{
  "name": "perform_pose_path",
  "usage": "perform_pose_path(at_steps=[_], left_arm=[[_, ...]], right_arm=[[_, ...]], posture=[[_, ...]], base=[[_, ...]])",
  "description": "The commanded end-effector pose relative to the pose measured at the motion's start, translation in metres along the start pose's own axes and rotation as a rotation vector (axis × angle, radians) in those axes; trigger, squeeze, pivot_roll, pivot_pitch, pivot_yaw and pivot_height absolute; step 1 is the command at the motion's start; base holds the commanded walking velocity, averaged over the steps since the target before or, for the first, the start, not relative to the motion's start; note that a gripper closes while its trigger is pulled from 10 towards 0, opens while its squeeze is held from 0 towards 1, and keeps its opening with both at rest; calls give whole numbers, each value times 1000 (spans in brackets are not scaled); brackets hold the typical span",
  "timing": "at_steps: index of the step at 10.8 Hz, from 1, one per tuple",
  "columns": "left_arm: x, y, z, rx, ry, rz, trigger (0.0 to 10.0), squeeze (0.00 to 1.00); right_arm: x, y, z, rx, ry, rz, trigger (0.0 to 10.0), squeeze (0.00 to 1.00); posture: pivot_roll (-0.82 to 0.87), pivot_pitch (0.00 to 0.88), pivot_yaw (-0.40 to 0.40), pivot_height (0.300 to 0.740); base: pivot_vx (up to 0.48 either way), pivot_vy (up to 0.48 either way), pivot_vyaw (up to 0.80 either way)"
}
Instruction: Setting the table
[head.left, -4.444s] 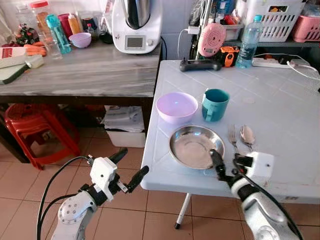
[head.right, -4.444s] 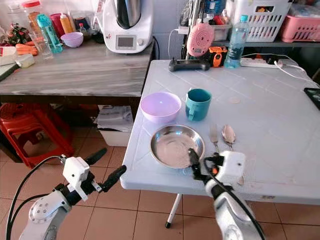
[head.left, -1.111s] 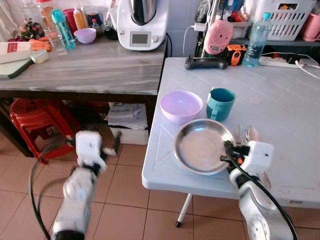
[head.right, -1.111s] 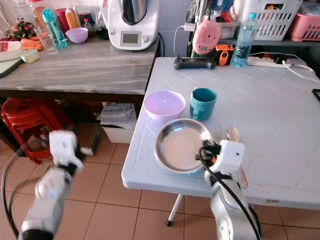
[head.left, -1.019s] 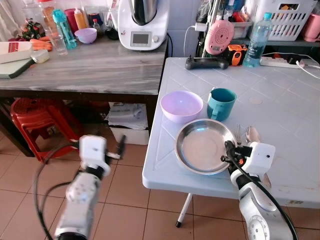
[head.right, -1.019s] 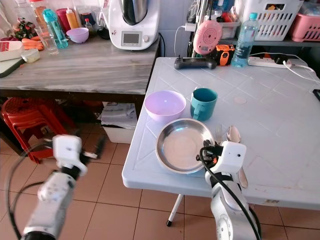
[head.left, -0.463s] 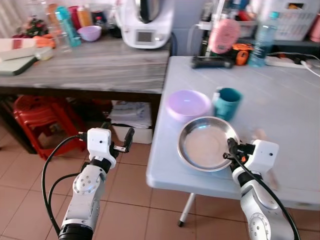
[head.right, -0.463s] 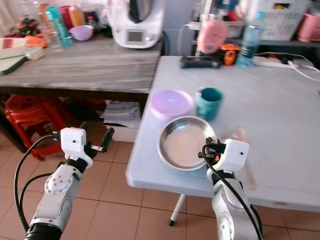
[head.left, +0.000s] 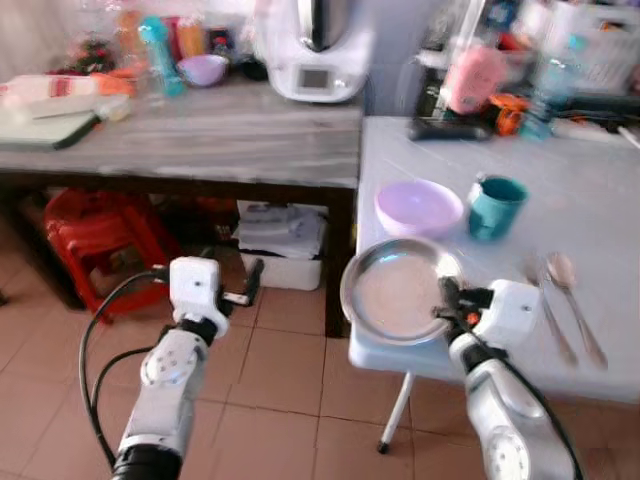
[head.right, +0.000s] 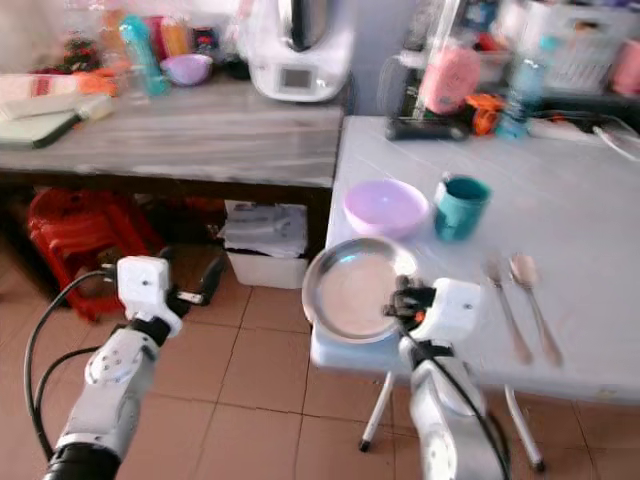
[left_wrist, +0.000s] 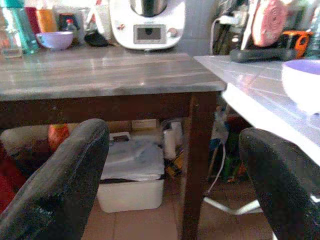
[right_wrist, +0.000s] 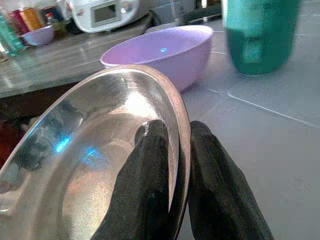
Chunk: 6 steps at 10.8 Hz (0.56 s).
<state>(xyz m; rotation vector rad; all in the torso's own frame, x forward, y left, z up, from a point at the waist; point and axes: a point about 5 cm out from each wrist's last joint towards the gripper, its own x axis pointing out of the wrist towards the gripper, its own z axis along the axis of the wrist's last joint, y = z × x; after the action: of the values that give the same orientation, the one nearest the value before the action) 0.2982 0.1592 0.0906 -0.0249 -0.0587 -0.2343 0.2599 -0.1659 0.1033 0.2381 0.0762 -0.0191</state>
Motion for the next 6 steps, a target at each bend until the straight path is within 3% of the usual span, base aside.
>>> perform_pose_path(at_steps=[1,6], left_arm=[[3,-6,1,-5,-5,-25,10000,0],[4,-9,-1,-3,-4,-49,10000,0]], right_arm=[[1,-4,3,-9,-10,-12,10000,0],[-2,-7,4,-22,-22,-25,10000,0]], posture=[[-18,0,57,740],[-19,0,59,740]], base=[[0,435,0],[0,436,0]])
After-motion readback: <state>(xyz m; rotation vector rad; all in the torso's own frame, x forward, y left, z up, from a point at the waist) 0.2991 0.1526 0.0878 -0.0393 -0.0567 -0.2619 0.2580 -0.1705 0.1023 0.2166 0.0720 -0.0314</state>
